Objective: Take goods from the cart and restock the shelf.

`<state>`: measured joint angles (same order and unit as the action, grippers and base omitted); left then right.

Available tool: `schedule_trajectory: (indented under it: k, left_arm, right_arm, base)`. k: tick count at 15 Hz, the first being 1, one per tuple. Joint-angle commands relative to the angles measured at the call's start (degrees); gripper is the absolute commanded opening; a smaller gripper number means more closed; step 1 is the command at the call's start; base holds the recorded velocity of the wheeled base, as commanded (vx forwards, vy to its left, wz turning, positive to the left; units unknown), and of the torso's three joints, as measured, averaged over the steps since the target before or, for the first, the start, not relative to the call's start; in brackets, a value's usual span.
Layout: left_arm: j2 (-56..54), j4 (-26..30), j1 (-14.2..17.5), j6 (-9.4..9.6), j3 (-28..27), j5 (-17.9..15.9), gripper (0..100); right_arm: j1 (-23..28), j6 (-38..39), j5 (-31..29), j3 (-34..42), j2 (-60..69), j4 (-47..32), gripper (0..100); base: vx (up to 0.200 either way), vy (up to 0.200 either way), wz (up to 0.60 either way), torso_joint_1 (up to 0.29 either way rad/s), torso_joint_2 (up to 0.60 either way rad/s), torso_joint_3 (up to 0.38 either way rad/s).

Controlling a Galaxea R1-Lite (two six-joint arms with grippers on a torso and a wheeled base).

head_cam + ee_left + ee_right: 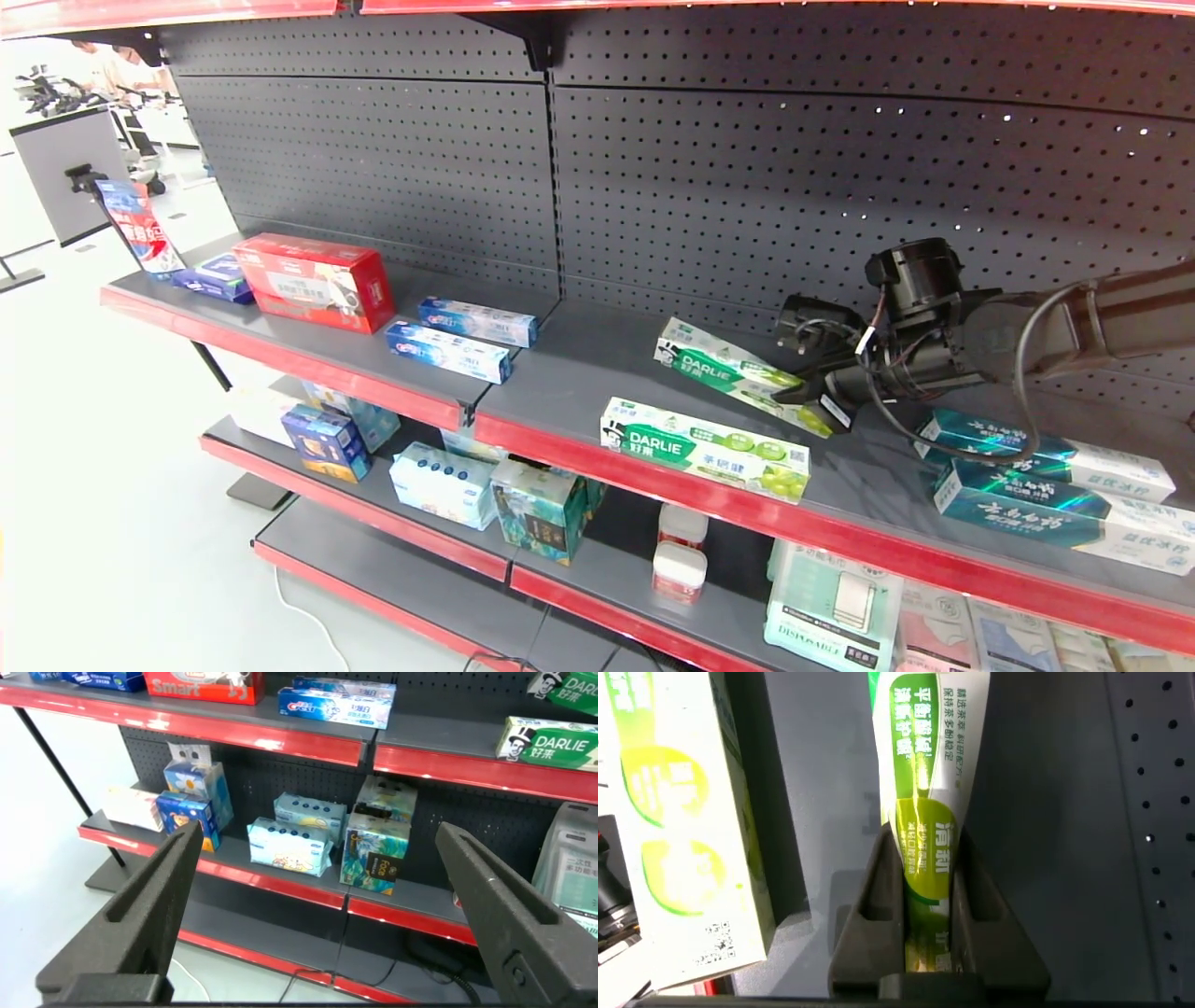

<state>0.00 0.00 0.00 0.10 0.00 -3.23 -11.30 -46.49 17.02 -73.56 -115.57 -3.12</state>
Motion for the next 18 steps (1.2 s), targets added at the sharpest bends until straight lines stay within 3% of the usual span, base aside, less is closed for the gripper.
schedule_trajectory:
  k: [1,12,13,18]
  left_arm:
    - [0.00,0.00,0.00,-0.01,0.00,-0.02,100]
    - [0.00,0.00,0.00,-0.01,0.00,-0.02,100]
    - [0.00,0.00,0.00,-0.01,0.00,-0.02,100]
    - [0.00,0.00,0.00,-0.01,0.00,-0.02,100]
  right_arm:
    - [-0.13,0.00,-0.06,0.08,-0.10,-0.04,0]
    - [-1.09,-0.09,-0.76,-0.01,-1.33,0.48,0]
    - [-1.18,-0.44,-0.76,0.08,-1.42,0.48,100]
    - [-1.18,-0.35,-0.85,-0.18,-1.68,0.66,100]
  base:
    - [0.000,0.000,0.00,0.000,0.00,0.000]
    - [0.000,0.000,0.00,0.000,0.00,0.000]
    - [0.000,0.000,0.00,0.000,0.00,0.000]
    - [0.000,0.000,0.00,0.000,0.00,0.000]
